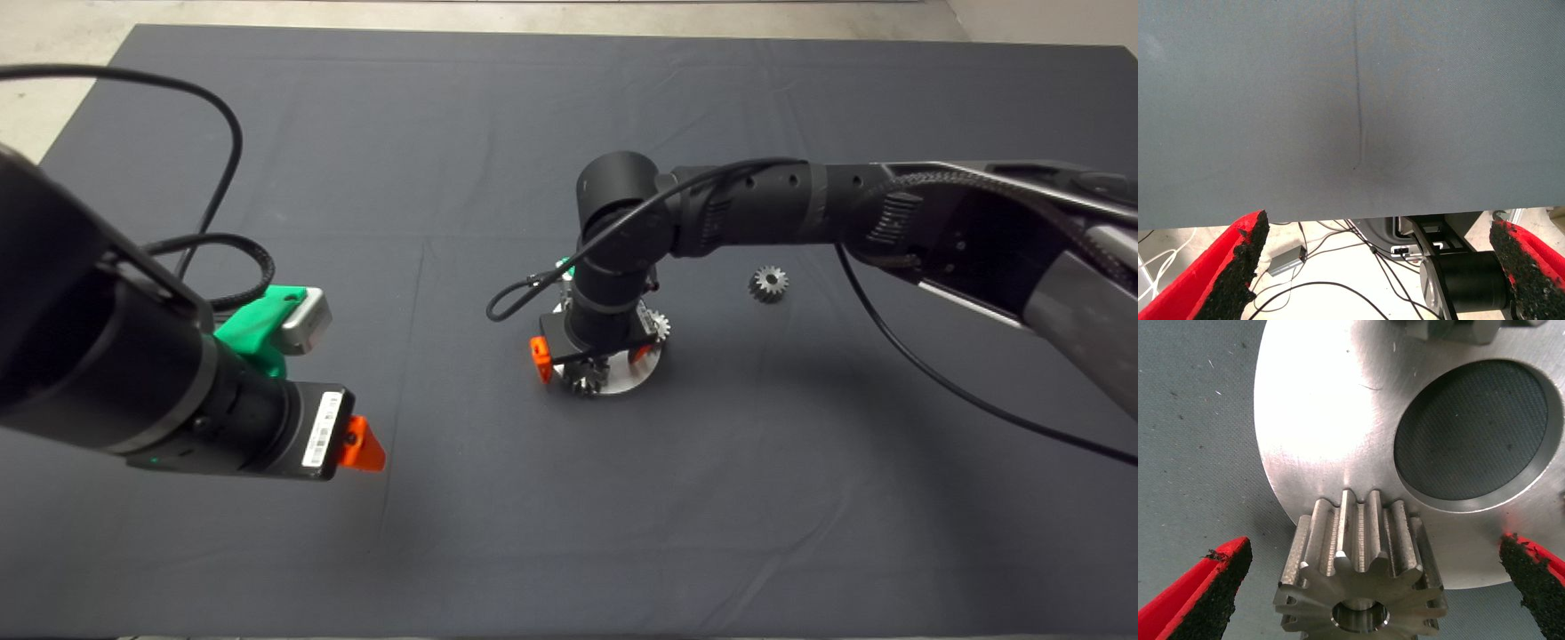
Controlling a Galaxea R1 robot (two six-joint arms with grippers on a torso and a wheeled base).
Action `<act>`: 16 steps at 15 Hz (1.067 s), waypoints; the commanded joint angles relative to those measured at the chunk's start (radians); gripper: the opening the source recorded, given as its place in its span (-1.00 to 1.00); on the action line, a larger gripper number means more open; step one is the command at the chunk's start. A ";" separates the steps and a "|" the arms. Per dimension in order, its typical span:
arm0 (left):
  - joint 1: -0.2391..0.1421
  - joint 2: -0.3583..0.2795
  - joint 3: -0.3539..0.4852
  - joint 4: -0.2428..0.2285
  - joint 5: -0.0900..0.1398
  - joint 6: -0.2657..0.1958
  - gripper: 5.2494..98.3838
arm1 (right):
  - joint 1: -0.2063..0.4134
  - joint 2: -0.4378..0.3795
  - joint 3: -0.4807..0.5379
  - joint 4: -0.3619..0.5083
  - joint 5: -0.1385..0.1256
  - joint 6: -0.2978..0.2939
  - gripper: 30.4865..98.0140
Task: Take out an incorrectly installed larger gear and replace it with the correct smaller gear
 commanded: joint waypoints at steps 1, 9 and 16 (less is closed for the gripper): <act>-0.018 -0.005 0.012 0.013 0.098 0.004 0.69 | 0.009 0.006 -0.004 -0.030 -0.067 -0.004 0.99; -0.018 0.004 0.006 0.017 0.098 0.004 0.69 | 0.014 0.007 0.007 -0.029 -0.067 -0.004 0.99; -0.018 0.003 0.007 0.017 0.098 0.004 0.69 | 0.015 0.007 0.025 -0.032 -0.067 0.003 0.93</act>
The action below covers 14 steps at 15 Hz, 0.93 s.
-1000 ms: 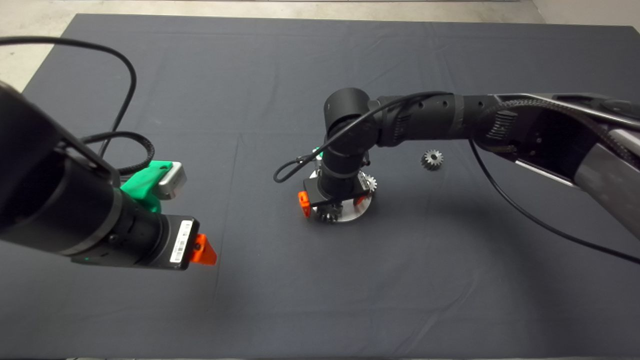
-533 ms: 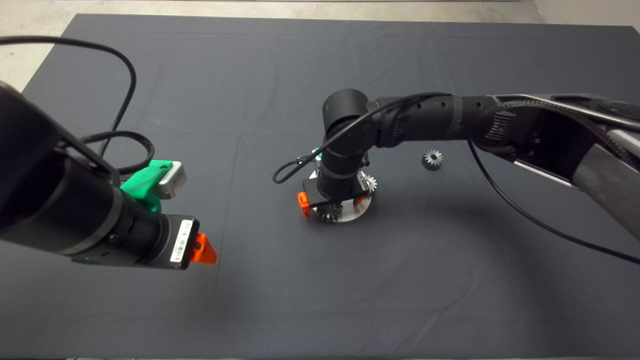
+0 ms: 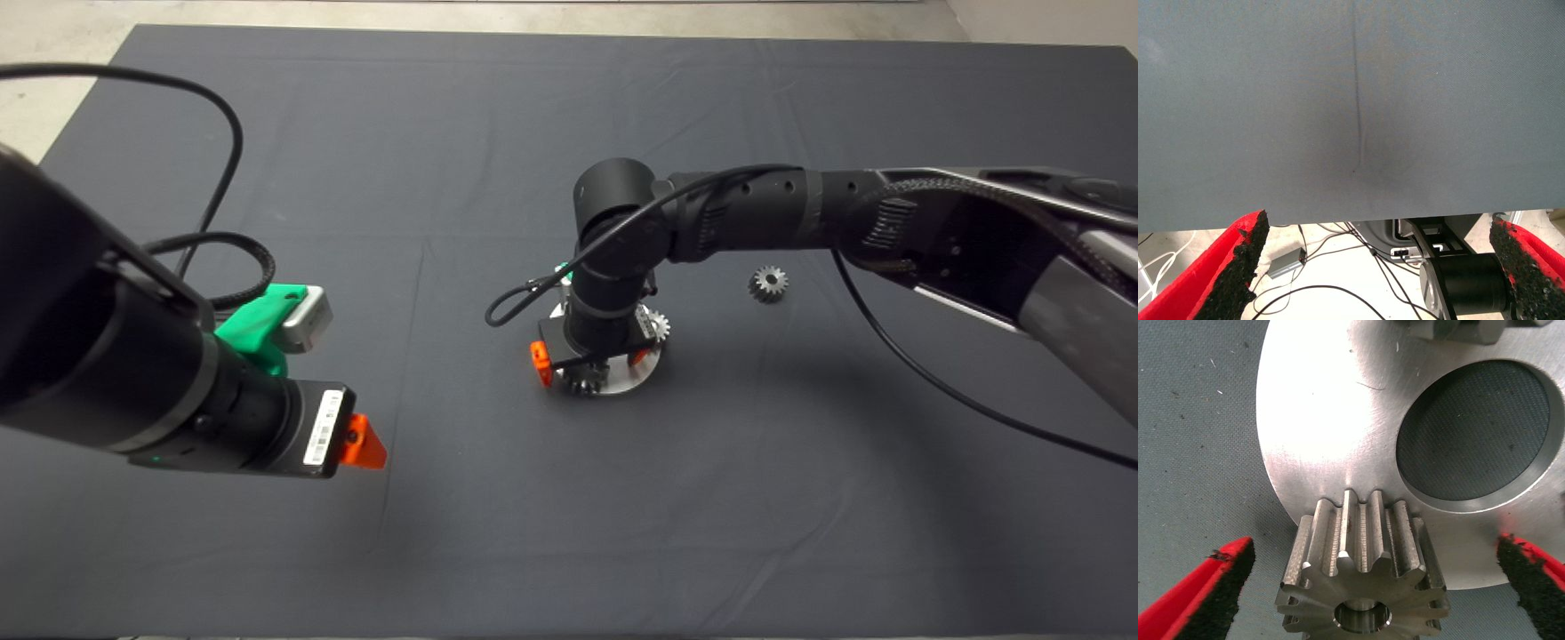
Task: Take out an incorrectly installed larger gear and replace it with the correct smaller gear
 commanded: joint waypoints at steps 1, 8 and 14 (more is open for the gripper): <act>-0.018 0.003 0.007 0.010 0.099 0.004 0.69 | 0.017 0.004 0.024 -0.031 -0.065 0.004 0.84; -0.018 0.003 0.010 0.010 0.099 0.004 0.69 | 0.017 0.006 0.024 -0.031 -0.065 0.004 0.44; -0.018 0.003 0.010 0.010 0.099 0.006 0.69 | 0.017 0.006 0.022 -0.033 -0.065 0.003 0.08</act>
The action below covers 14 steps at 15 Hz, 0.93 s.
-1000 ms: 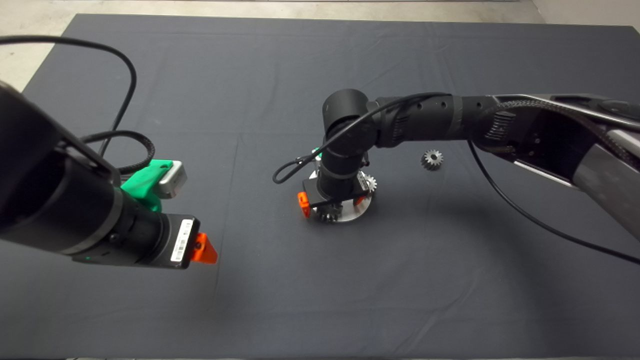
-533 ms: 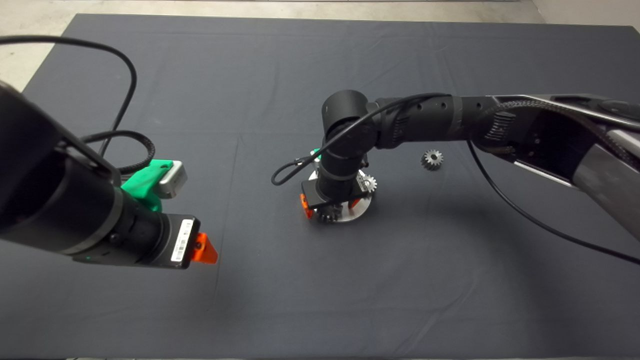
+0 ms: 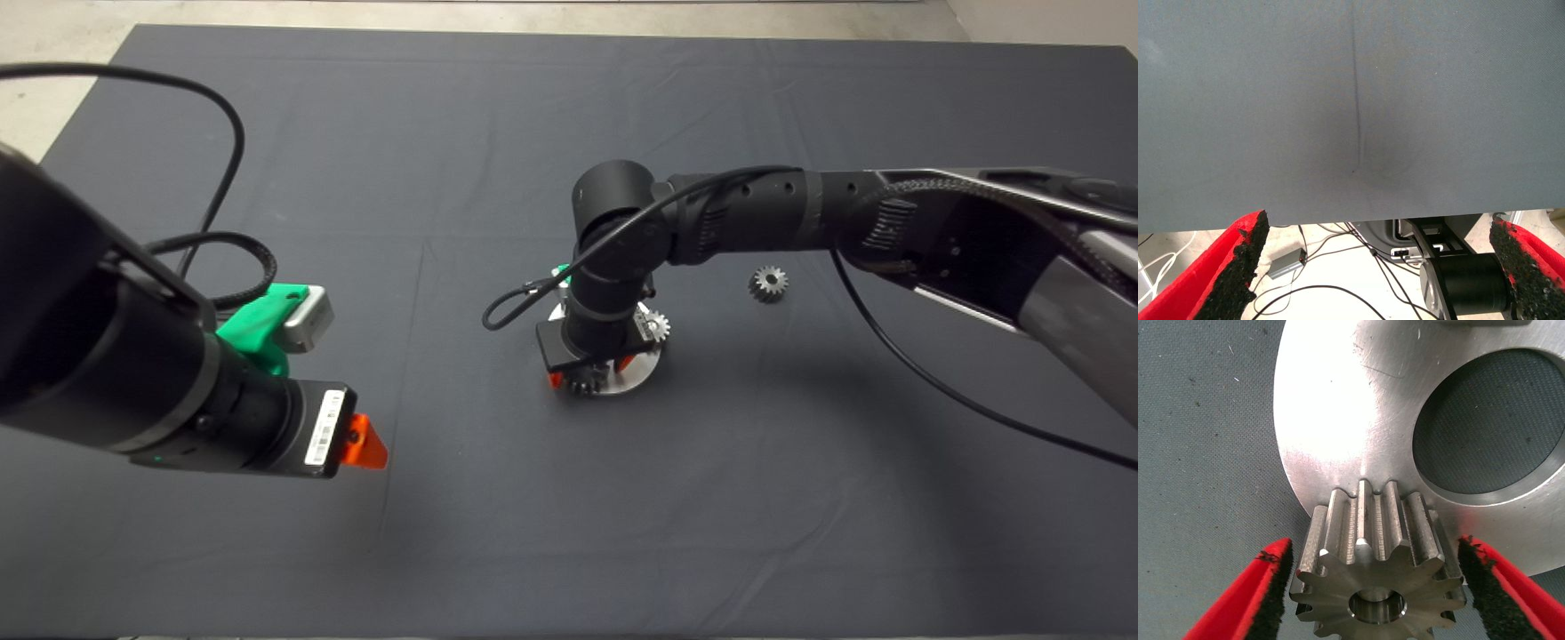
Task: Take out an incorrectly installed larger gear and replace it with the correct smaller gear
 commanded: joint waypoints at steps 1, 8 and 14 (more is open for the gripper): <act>-0.018 0.001 0.010 0.009 0.099 0.006 0.69 | 0.017 0.006 0.009 -0.031 -0.067 0.001 0.02; -0.018 0.001 0.015 0.009 0.099 0.006 0.69 | 0.019 0.006 0.011 -0.037 -0.067 0.000 -0.33; -0.018 0.007 0.006 0.009 0.099 0.006 0.69 | 0.064 0.004 0.037 -0.028 -0.069 0.004 -0.37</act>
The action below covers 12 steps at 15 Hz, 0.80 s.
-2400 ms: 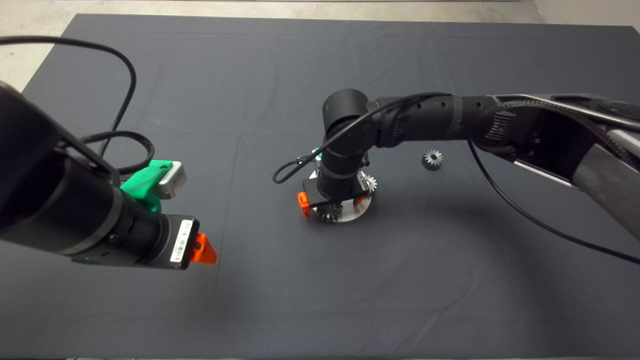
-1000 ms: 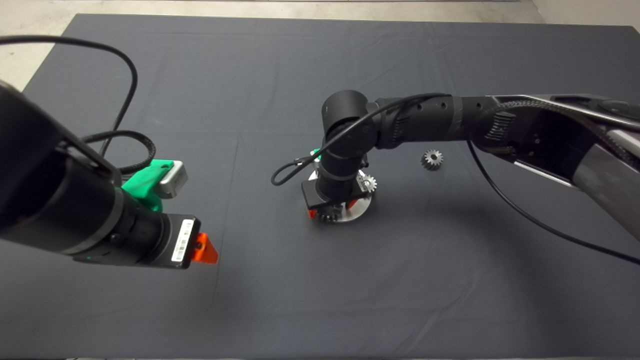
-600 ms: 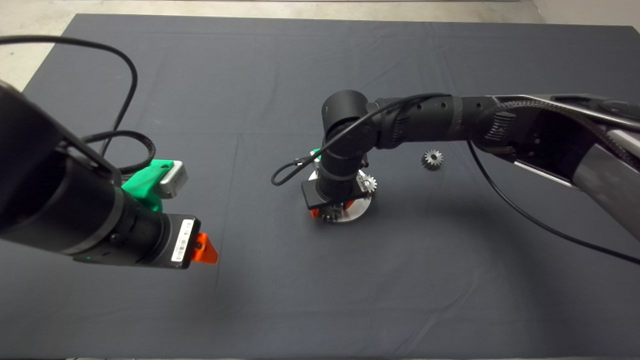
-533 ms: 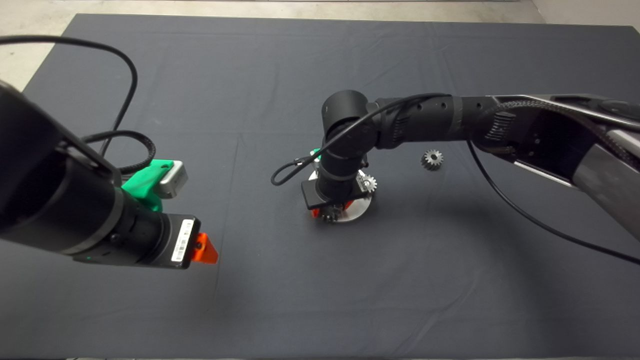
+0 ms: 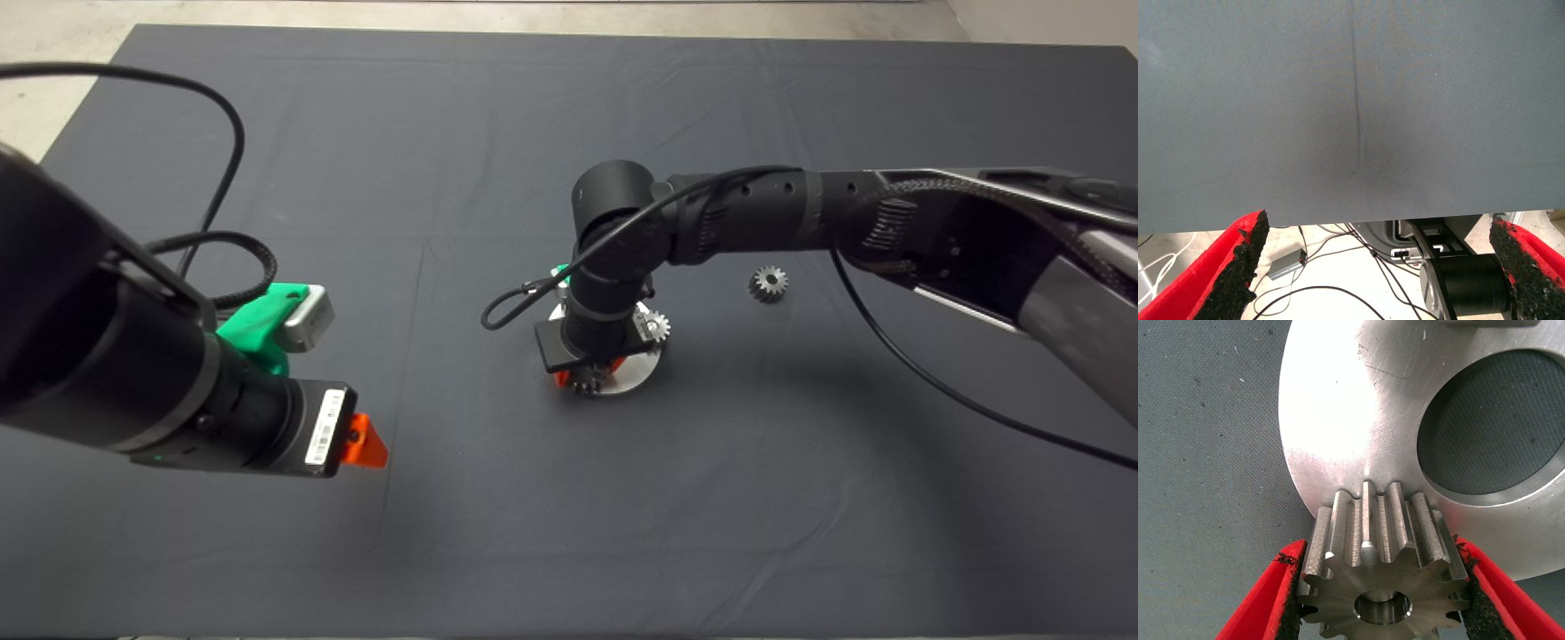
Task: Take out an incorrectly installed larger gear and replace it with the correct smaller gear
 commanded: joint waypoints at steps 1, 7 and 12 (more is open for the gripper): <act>-0.018 0.010 0.003 0.008 0.098 0.005 0.69 | 0.078 0.004 0.050 -0.027 -0.072 0.005 -0.37; -0.018 0.055 -0.024 0.008 0.098 0.005 0.69 | 0.277 0.001 0.066 0.063 -0.072 0.008 -0.41; -0.018 0.076 -0.038 0.009 0.098 0.005 0.69 | 0.371 -0.081 0.139 0.097 -0.077 0.012 -0.41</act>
